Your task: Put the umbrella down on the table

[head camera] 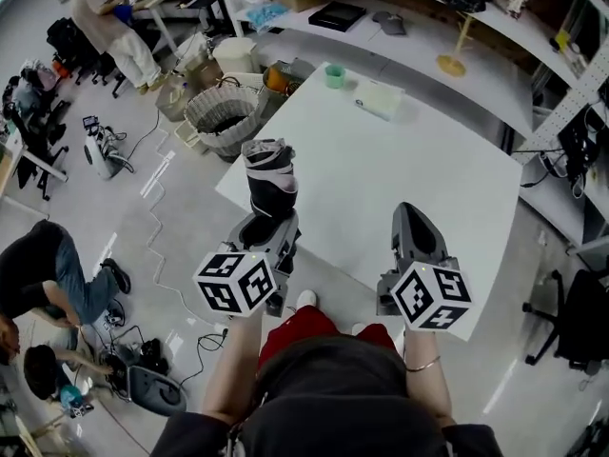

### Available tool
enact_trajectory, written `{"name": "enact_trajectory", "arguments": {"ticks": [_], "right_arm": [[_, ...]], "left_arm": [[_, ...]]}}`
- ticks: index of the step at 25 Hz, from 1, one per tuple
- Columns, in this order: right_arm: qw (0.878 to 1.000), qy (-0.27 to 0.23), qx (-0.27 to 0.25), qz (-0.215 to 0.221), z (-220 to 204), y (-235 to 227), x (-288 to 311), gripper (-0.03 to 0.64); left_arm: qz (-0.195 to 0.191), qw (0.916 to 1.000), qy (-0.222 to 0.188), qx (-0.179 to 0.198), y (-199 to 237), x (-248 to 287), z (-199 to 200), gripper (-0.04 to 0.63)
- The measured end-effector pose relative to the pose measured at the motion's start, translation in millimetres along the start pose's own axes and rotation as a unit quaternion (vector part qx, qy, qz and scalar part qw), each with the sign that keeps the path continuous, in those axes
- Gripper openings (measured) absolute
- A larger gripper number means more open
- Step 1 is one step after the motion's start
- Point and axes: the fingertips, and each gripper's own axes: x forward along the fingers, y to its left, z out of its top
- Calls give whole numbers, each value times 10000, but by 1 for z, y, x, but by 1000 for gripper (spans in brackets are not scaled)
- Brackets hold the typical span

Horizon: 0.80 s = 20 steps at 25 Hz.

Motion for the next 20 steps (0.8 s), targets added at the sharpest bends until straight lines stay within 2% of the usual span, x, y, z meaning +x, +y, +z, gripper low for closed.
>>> {"name": "enact_trajectory", "arguments": {"ticks": [5,11,14,20], "right_arm": [[9980,-147,144,-591,-4,-2,9,18],[9908,-244,315,-1296,-21,-7,0,18],[9850,-278,391,-1658,-26,-19,-3,18],[9688,-358,496,-2402,-34,-41,-20,18]], "left_arm": [[-585,9972,361,291,7,33,12,193],[-1193,9876,800,628,5,62,7,193],[-1504,9797,1019,850,-6,84,4,193],[-2094,9577,1498,1285,-32,120,-13,193]]}}
